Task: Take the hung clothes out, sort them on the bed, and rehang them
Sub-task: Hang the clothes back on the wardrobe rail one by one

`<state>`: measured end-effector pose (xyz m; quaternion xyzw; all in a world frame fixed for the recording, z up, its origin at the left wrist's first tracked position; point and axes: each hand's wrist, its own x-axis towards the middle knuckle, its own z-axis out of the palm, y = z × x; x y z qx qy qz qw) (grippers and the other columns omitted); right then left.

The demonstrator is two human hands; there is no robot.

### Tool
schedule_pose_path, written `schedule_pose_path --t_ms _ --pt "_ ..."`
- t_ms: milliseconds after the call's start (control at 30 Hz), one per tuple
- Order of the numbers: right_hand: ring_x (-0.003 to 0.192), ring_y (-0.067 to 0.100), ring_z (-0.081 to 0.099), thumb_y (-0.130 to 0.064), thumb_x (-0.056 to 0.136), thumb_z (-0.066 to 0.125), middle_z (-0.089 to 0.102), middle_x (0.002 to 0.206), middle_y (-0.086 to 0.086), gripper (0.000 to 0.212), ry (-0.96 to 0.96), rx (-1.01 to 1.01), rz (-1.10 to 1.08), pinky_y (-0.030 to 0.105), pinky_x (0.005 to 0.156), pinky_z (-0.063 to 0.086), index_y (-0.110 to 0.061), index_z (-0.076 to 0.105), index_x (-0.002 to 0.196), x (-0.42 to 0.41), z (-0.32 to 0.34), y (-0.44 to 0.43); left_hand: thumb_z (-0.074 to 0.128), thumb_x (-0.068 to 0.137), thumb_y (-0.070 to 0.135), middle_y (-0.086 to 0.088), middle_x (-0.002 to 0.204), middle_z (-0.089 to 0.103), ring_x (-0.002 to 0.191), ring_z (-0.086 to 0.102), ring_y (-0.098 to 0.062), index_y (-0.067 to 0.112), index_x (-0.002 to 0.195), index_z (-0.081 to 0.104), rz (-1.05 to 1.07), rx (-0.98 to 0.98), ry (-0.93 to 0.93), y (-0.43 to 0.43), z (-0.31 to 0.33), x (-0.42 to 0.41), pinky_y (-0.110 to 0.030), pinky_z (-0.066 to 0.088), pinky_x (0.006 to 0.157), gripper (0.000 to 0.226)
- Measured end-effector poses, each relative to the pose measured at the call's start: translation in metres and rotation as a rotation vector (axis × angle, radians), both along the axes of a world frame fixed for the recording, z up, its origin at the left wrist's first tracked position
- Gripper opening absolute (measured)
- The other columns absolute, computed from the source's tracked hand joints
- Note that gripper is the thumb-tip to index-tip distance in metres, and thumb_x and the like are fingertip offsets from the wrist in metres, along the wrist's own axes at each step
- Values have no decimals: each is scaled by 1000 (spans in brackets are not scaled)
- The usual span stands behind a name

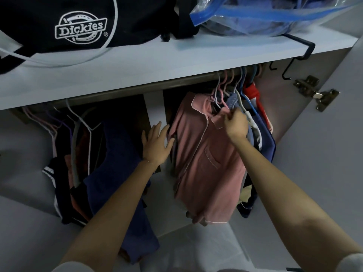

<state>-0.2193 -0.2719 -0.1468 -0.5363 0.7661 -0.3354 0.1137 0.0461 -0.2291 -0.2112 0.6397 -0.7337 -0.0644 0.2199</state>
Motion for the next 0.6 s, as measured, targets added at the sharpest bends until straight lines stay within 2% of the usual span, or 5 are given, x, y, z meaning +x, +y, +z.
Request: schedule_pose_path --t_ms 133,267,400,500,600 --pt "103 44 59 -13 96 51 64 111 27 26 -44 -16 -13 42 75 43 4 55 114 -5 0 -3 43 102 42 -7 163 20 151 16 -25 22 153 33 -13 -10 -14 -1 3 -7 -55 -3 120 55" --pt "96 41 61 -17 93 58 67 100 24 24 -36 -54 59 32 65 32 3 60 106 -1 -6 6 44 103 41 -8 162 22 150 17 -27 22 151 36 -49 -12 -21 2 1 -12 -57 -2 119 53" --pt "91 35 62 -9 86 59 69 95 16 22 -18 -151 159 33 71 41 -2 65 106 -6 -16 35 44 101 44 -8 161 27 149 20 -27 21 151 37 -115 -14 -32 0 -7 -33 -59 3 119 55" --pt "100 33 60 -27 82 57 69 104 10 33 108 -204 98 38 86 46 -12 68 110 -21 -28 62 43 100 48 -8 159 31 148 25 -26 21 153 33 -179 -20 -13 2 -11 -59 -59 5 118 60" --pt "110 33 53 -49 88 57 63 121 8 49 208 -124 -30 43 89 40 -14 62 123 -42 -46 99 37 94 54 -8 159 30 147 27 -28 22 154 30 -264 -78 6 10 -15 -90 -60 10 117 68"
